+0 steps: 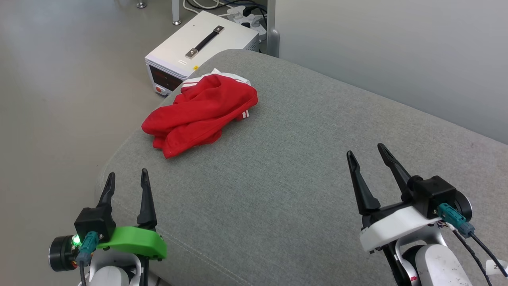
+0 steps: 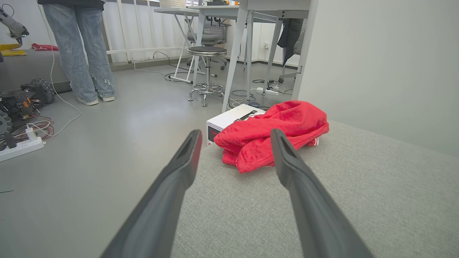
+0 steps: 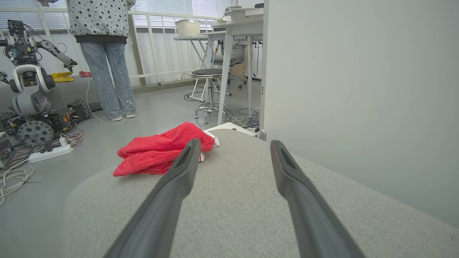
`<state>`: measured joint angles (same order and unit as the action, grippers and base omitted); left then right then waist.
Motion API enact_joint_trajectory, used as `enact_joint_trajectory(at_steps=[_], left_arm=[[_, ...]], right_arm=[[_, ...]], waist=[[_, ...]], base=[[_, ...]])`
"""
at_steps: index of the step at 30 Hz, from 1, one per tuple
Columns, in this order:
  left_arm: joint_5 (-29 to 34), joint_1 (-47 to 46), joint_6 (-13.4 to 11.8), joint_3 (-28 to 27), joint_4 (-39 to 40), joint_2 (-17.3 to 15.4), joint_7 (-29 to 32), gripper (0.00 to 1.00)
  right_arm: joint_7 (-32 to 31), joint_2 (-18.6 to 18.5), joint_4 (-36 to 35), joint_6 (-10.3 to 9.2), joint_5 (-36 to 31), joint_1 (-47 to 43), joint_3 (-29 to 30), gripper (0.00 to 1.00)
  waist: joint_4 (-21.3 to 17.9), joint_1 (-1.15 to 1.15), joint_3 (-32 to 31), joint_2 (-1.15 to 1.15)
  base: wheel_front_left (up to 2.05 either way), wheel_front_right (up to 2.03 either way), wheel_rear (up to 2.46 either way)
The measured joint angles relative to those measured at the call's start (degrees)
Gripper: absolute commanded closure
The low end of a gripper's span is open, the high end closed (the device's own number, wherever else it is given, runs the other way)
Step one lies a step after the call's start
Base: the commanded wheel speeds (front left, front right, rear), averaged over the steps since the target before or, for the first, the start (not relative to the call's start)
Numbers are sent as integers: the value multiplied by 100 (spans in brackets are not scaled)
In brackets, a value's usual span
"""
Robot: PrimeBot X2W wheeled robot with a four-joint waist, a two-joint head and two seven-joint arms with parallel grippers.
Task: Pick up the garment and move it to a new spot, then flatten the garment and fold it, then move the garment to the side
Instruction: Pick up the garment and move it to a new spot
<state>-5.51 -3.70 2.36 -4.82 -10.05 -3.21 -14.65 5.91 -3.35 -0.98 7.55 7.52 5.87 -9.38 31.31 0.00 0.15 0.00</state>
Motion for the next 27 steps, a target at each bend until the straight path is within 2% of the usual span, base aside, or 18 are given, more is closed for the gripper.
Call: enact_joint_trajectory(at_steps=[9, 16, 21, 27], left_arm=[[-68, -162, 20, -8, -69, 0, -1, 0], [-355, -1029, 133, -85, -415, -43, 113, 0], [-646, -1889, 202, -205, -639, -259, 695, 0], [-1185, -2748, 328, -355, -1051, -597, 1795, 0]], right_arm=[[11, 14, -9, 0, -1, 14, 59, 0], [-168, -107, -197, 0, -21, 197, 93, 0], [-274, -242, -386, 0, -25, 361, 126, 0], [-323, -346, -578, 0, -31, 550, 225, 0]], waist=[[-24, 0, 82, 0], [-125, 0, 394, 0], [-287, 0, 688, 0], [-554, 0, 1066, 0]], base=[[0, 0, 0], [0, 0, 0], [0, 0, 0], [0, 0, 0]])
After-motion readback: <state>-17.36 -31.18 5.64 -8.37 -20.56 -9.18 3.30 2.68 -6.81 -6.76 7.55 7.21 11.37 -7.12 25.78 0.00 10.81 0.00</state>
